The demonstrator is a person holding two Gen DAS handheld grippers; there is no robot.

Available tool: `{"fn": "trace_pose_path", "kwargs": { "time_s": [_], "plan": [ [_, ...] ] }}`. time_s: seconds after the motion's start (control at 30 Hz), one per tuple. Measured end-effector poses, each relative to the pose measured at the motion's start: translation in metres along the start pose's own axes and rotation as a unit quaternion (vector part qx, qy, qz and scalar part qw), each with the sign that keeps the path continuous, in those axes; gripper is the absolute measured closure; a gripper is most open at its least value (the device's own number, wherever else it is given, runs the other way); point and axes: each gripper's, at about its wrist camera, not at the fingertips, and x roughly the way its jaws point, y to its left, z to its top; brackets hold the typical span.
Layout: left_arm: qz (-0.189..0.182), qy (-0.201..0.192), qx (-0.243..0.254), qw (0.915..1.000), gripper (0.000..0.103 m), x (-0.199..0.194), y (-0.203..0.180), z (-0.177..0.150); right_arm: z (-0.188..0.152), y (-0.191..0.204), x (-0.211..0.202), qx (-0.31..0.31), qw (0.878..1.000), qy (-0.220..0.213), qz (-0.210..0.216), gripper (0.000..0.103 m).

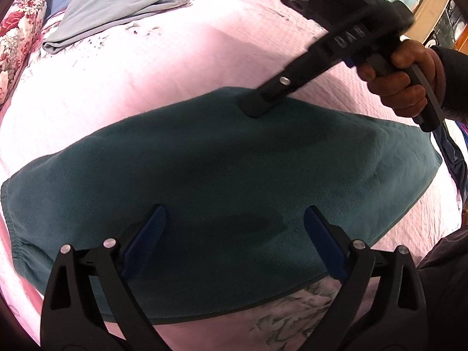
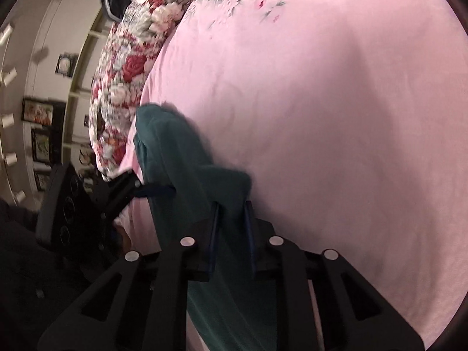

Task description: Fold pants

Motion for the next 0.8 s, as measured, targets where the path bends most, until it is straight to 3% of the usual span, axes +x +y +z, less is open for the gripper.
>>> {"fn": "trace_pose_path", "kwargs": {
  "time_s": [0.1, 0.17, 0.3, 0.37, 0.4, 0.5, 0.57, 0.63, 0.67, 0.8],
  "plan": [
    [0.004, -0.001, 0.007, 1.0, 0.005, 0.007, -0.006, 0.0, 0.005, -0.002, 0.001, 0.006, 1.0, -0.016, 0.003, 0.086],
    [0.006, -0.003, 0.011, 0.9999, 0.005, 0.008, -0.009, -0.001, 0.003, 0.007, -0.002, -0.014, 0.999, -0.031, -0.031, 0.092],
    [0.002, -0.008, 0.008, 0.9999, 0.005, 0.006, -0.009, -0.003, -0.013, 0.043, -0.02, -0.073, 0.98, -0.104, -0.154, 0.093],
    [0.005, -0.01, 0.009, 0.9999, 0.004, 0.007, -0.01, -0.003, -0.022, 0.049, -0.013, -0.089, 0.954, -0.125, -0.256, 0.093],
    [0.006, -0.01, 0.011, 0.9999, 0.004, 0.007, -0.01, -0.003, -0.025, 0.044, -0.011, -0.083, 0.952, -0.126, -0.268, 0.094],
    [0.002, -0.002, 0.019, 0.9998, 0.004, 0.003, -0.01, -0.001, -0.028, 0.034, -0.034, -0.006, 0.959, -0.175, -0.224, 0.089],
    [-0.009, 0.007, 0.005, 0.9999, 0.004, -0.003, -0.001, 0.004, -0.034, 0.043, -0.055, 0.009, 0.959, -0.229, -0.165, 0.089],
    [-0.009, -0.01, -0.02, 0.9997, 0.004, -0.015, 0.017, 0.01, -0.04, 0.051, -0.053, 0.028, 0.966, -0.238, -0.099, 0.089],
    [0.004, -0.02, -0.029, 0.9994, 0.004, -0.02, 0.029, 0.011, -0.042, 0.052, -0.048, 0.034, 0.967, -0.235, -0.087, 0.089],
    [0.039, -0.017, -0.07, 0.9966, 0.005, -0.017, 0.076, 0.006, -0.067, 0.049, -0.01, 0.045, 0.97, -0.202, -0.124, 0.088]
  ]
}}
